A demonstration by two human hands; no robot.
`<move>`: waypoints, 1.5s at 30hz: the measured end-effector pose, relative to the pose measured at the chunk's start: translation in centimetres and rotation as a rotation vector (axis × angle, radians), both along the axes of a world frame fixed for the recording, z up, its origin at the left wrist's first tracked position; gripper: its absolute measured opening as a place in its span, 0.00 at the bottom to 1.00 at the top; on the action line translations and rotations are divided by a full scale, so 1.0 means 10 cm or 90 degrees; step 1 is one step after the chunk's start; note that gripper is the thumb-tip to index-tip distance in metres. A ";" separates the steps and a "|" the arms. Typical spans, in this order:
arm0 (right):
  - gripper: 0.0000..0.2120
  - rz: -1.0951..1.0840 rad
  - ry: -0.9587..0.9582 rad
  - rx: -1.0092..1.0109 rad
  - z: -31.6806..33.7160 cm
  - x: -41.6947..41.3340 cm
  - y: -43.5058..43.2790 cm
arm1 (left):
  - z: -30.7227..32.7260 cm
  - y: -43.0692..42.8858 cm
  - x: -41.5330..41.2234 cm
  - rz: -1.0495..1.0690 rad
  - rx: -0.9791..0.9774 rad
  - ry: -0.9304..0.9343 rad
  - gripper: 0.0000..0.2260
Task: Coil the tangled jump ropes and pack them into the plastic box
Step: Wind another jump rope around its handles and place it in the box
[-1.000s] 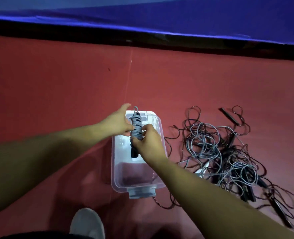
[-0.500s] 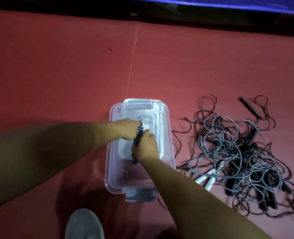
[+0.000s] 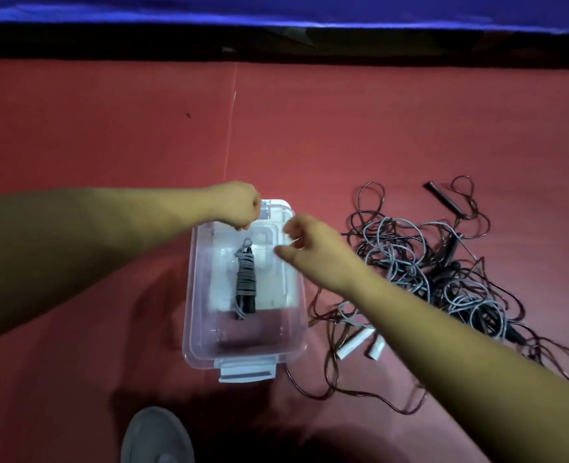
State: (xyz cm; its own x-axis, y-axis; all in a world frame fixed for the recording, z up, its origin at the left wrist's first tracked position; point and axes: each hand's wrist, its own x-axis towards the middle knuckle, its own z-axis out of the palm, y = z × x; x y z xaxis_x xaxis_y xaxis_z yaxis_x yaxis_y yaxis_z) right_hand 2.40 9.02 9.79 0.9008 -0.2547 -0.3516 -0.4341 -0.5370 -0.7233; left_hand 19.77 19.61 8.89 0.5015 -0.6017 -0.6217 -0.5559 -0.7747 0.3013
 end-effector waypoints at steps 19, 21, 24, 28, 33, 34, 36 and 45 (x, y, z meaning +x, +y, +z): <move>0.22 0.040 0.289 -0.343 -1.11 -1.63 -1.24 | -0.87 -1.33 -2.25 -0.161 0.040 0.040 0.22; 0.16 0.039 0.283 -0.340 -1.15 -1.65 -1.28 | -1.06 -1.33 -2.25 -0.166 0.050 0.069 0.28; 0.08 -0.011 0.249 -0.209 -1.18 -1.67 -1.42 | -1.29 -1.31 -2.29 -0.173 0.031 0.134 0.32; 0.05 -0.012 0.201 -0.102 -0.97 -1.60 -1.72 | -1.48 -1.27 -2.31 -0.119 -0.082 0.085 0.21; 0.02 -0.025 0.145 -0.116 -0.35 -1.53 -1.96 | -0.97 -1.38 -2.20 -0.022 -0.267 0.197 0.13; 0.02 -0.021 0.130 -0.120 -0.19 -1.53 -1.97 | -0.81 -1.41 -2.19 -0.022 -0.295 0.225 0.10; 0.02 -0.009 0.100 -0.118 0.16 -1.51 -1.99 | -0.47 -1.44 -2.19 -0.021 -0.334 0.279 0.02; 0.03 -0.018 -0.106 -0.098 2.18 -1.76 -1.90 | 1.29 -1.35 -2.15 -0.115 -0.443 0.173 0.14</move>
